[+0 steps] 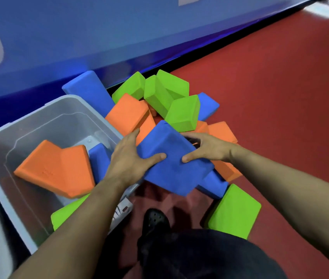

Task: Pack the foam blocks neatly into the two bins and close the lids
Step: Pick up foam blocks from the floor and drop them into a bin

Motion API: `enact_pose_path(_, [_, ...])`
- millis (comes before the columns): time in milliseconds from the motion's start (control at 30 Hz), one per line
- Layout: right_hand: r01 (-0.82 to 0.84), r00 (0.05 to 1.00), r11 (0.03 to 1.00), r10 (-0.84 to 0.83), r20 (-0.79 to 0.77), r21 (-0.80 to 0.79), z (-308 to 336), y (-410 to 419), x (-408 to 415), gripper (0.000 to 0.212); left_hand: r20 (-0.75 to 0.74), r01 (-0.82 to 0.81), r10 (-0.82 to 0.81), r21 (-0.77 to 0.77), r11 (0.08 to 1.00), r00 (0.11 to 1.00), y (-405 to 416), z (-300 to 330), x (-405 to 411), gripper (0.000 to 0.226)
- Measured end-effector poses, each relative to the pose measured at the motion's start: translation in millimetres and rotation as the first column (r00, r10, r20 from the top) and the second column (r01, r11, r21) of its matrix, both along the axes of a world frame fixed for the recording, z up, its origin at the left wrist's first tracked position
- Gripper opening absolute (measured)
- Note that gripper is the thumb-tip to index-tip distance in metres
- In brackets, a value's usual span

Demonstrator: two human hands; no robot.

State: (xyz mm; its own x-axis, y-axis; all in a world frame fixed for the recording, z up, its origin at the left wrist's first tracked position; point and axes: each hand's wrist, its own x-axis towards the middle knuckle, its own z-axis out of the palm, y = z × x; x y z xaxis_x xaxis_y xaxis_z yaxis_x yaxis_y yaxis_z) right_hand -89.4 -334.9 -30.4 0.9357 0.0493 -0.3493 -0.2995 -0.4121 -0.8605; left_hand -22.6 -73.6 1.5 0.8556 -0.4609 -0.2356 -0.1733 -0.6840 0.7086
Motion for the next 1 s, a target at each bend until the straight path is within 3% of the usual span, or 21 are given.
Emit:
enact_pose_path(100, [-0.003,0.999,0.999,0.005,-0.054,0.036,-5.7,-2.6,-24.8,0.071,-0.105,0.067,-0.062,0.046,0.997,0.992,-5.1,5.8,-11.5,0.078])
enact_pose_path(200, [0.156,0.972,0.985,-0.168,-0.166,-0.080,-42.2,-16.4,-62.6,0.087,-0.039,0.059,-0.055,0.112,0.992,0.998,-6.1,8.2,-21.6,0.072])
enact_pose_path(400, [0.326,0.731,0.815,-0.538,-0.420,-0.478,-144.4,-22.6,-162.9,0.102,0.018,-0.015,0.013,0.159,0.987,1.000,3.5,-0.7,-14.5,0.072])
enact_pose_path(633, [0.267,0.538,0.732,-0.653,-0.533,-0.627,-208.9,44.7,-202.8,0.123,-0.021,-0.011,0.014,0.158,0.987,1.000,0.7,-12.1,-15.0,0.066])
enact_pose_path(700, [0.387,0.423,0.650,-0.755,-0.501,-0.654,-221.1,58.5,-207.6,0.135,-0.032,-0.006,0.011,0.149,0.989,0.999,0.4,-16.7,-15.7,0.065])
enact_pose_path(833, [0.621,0.070,0.389,-0.892,-0.447,-0.680,-240.4,66.1,-198.6,0.163,-0.046,-0.026,0.033,0.138,0.990,0.998,2.2,-26.4,-14.2,0.065])
enact_pose_path(1000, [0.642,-0.097,0.244,-0.915,-0.393,-0.727,-256.5,60.4,-188.2,0.157,-0.072,-0.079,0.087,0.103,0.992,0.994,4.8,-33.8,-9.7,0.068])
